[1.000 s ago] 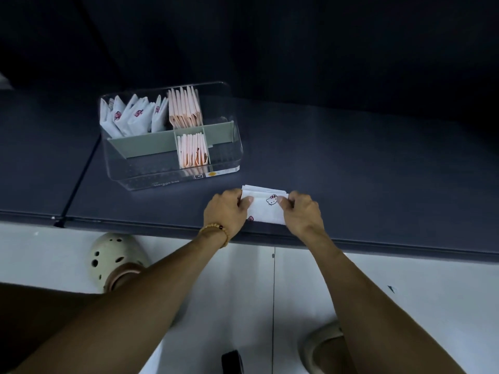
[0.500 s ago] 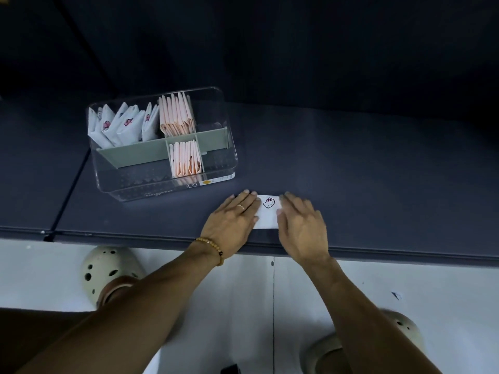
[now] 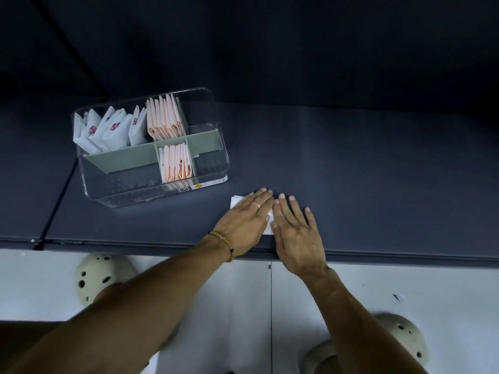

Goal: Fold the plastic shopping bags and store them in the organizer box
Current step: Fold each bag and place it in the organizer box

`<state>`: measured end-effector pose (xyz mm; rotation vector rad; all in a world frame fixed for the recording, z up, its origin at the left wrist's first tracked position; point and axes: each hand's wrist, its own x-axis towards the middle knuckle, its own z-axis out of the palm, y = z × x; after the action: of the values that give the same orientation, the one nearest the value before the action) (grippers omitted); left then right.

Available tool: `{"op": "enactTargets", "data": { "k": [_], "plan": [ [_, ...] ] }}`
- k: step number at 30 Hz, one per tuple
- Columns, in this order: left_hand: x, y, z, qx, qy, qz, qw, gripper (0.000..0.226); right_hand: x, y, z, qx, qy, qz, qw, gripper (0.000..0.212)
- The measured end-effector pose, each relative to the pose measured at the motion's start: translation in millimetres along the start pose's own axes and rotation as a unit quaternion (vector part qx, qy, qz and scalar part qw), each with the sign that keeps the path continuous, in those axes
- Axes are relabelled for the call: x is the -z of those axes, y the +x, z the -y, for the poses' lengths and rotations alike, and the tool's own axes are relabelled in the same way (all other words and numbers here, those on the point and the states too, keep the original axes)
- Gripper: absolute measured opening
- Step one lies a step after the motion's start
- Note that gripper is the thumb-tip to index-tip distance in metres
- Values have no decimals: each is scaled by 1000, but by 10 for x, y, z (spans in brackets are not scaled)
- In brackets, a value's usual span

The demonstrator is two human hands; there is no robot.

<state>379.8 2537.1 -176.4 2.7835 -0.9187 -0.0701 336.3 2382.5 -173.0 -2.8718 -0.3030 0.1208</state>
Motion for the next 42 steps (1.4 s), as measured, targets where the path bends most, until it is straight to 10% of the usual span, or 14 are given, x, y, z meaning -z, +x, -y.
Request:
{"op": "enactTargets", "data": {
  "k": [12,19,30,36,42],
  "plan": [
    [245,-574,786,44,28,77,996,54,-32,-13,-19,-2,-42,11,999,62],
    [390,-258,356,145,-81,-25,986,55,-17,-14,-9,-6,-35,15,999,62],
    [530,190,202,180,-140,104,968,20,11,13,-4,-47,91,25,994,58],
    [954,-135,336,214,-498,45,839,14,534,120,337,-129,329,-39,935,36],
    [1338,-420,656,249,-619,-66,742,12,862,481,1002,-113,480,-57,868,33]
  ]
}}
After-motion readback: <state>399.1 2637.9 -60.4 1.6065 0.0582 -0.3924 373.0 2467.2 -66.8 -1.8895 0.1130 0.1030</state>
